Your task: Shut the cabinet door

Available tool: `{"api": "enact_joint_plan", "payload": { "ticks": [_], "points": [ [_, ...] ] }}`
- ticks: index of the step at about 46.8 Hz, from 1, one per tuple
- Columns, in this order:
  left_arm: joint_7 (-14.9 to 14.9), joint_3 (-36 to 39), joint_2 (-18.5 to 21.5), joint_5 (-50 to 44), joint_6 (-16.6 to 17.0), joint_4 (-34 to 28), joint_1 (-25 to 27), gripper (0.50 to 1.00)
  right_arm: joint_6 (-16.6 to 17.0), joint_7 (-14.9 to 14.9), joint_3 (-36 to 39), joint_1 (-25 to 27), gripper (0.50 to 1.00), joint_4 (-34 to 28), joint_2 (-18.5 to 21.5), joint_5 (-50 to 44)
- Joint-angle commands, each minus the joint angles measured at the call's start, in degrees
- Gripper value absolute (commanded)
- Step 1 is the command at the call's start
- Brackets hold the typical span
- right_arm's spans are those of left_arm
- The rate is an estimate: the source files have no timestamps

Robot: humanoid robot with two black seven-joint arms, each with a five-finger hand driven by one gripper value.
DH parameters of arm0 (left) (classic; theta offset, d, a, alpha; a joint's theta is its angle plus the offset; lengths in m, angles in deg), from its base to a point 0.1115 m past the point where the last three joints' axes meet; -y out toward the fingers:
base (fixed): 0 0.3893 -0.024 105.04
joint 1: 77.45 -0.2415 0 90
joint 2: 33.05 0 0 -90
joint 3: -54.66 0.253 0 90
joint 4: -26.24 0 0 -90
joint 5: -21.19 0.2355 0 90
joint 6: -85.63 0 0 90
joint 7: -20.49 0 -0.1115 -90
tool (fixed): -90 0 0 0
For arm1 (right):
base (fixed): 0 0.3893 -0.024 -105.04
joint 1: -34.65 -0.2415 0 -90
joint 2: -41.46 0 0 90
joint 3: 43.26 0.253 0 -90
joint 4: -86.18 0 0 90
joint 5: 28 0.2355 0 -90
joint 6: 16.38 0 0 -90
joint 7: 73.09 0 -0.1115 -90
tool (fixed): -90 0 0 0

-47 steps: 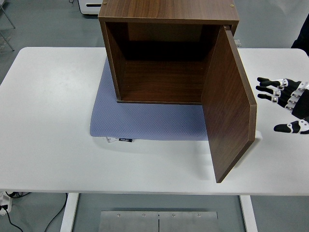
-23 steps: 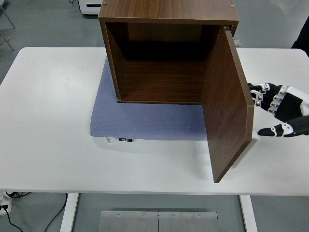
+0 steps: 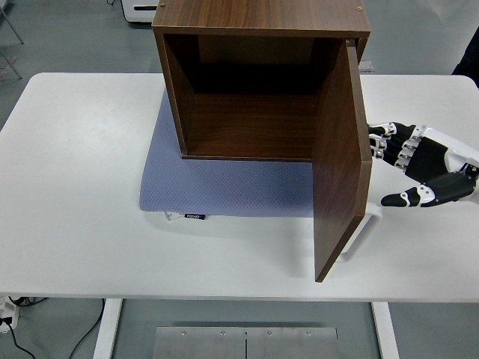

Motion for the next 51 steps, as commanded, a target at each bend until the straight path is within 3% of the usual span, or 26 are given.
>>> {"api": "enact_joint_plan", "payload": {
  "ticks": [1, 51],
  "points": [
    [0.03, 0.00, 0.00, 0.00, 0.02, -0.02, 0.00, 1.000, 0.00, 0.01, -0.59, -0.48, 1.000, 0.00, 0.68, 0.00],
    [0.03, 0.00, 0.00, 0.00, -0.06, -0.03, 0.00, 1.000, -0.62, -0.61, -9.20, -10.76, 1.000, -4.48, 12.72, 0.09]
  ]
}}
